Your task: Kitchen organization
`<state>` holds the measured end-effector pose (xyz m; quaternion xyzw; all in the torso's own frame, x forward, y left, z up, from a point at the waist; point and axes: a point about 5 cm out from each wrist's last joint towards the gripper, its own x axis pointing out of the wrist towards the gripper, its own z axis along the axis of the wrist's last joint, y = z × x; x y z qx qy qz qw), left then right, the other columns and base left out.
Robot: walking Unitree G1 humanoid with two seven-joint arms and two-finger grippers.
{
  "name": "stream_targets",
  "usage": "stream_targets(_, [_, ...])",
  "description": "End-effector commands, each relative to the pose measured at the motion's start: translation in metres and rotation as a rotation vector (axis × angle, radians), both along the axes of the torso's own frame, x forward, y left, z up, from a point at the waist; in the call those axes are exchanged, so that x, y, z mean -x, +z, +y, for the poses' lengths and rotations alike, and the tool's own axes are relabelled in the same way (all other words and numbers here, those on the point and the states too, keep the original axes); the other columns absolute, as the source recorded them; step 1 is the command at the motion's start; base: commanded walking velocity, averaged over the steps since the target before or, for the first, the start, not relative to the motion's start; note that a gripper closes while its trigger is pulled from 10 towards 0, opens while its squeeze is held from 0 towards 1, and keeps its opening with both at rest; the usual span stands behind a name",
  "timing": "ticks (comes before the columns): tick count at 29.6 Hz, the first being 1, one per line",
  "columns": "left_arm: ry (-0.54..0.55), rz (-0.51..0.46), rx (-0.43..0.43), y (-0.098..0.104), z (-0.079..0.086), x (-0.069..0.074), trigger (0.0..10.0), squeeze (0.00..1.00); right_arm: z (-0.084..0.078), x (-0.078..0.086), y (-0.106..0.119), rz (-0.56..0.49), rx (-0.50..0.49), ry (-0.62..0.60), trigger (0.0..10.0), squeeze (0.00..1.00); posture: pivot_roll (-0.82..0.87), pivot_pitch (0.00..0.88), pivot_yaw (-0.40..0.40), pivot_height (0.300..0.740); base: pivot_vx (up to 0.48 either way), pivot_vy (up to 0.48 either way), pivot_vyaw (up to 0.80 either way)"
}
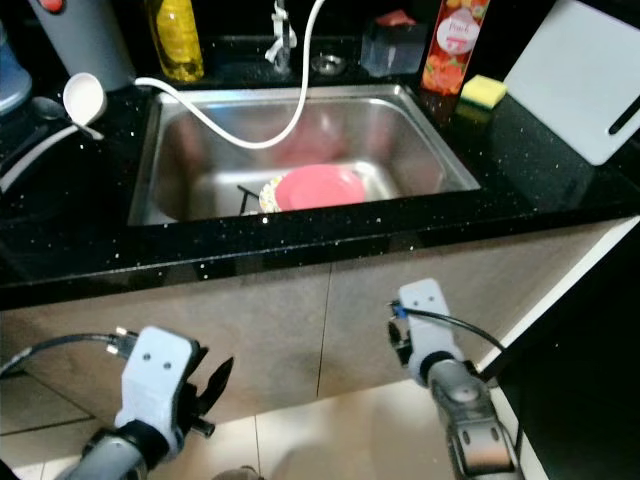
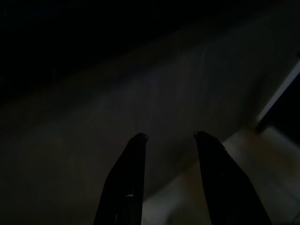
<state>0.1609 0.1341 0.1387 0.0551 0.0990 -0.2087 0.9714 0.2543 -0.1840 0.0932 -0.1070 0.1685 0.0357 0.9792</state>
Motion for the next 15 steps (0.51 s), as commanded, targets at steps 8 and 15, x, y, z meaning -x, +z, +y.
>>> stream_targets(8, [-0.042, -0.258, 0.009, 0.045, -0.015, -0.028, 10.0, 0.0, -0.026, 0.001, 0.047, -0.145, -0.024, -0.353, 10.0, 0.0, 0.1, 0.046, -0.003, 0.74, 0.0, 0.0, 0.0])
stream_targets(15, [0.157, -0.534, -0.061, 0.096, -0.002, -0.072, 10.0, 0.0, -0.025, -0.043, 0.129, -0.506, -0.134, -0.452, 10.0, 0.0, 0.1, 0.016, 0.006, 0.74, 0.0, 0.0, 0.0])
